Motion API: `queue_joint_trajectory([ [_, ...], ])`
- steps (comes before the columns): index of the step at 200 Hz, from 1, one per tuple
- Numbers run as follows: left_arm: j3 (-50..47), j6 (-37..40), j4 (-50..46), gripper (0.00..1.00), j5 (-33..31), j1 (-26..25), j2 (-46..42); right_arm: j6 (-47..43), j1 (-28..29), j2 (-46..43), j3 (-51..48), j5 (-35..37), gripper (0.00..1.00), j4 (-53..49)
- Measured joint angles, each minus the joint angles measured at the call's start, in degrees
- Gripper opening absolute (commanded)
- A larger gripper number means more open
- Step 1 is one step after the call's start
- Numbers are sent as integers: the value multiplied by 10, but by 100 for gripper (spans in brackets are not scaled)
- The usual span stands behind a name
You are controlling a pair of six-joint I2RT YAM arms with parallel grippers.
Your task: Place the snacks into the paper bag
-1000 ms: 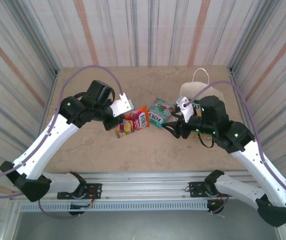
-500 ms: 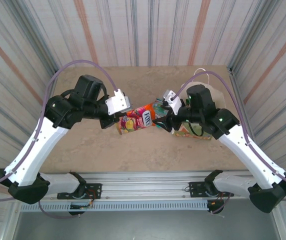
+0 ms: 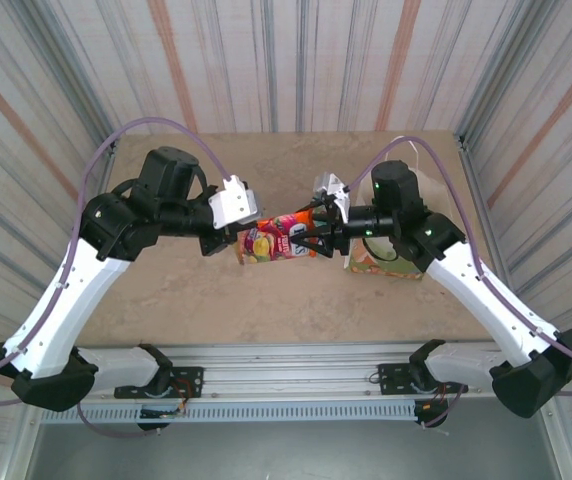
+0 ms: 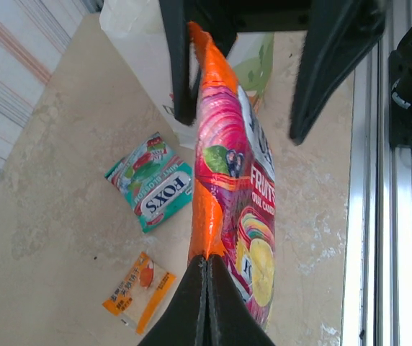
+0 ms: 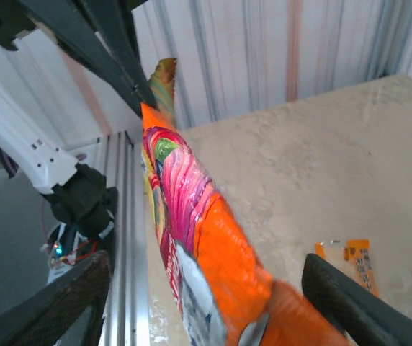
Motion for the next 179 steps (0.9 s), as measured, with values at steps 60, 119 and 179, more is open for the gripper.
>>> queue_joint_trajectory([
  [60, -21, -9, 42, 0, 4, 0, -16, 12, -11, -9, -14, -26, 7, 28],
  [119, -40, -31, 79, 48, -8, 0, -19, -10, -32, -41, -17, -18, 0, 3],
  [179, -101, -104, 134, 79, -62, 0, -34, -39, -102, -54, 8, -21, 0, -38],
])
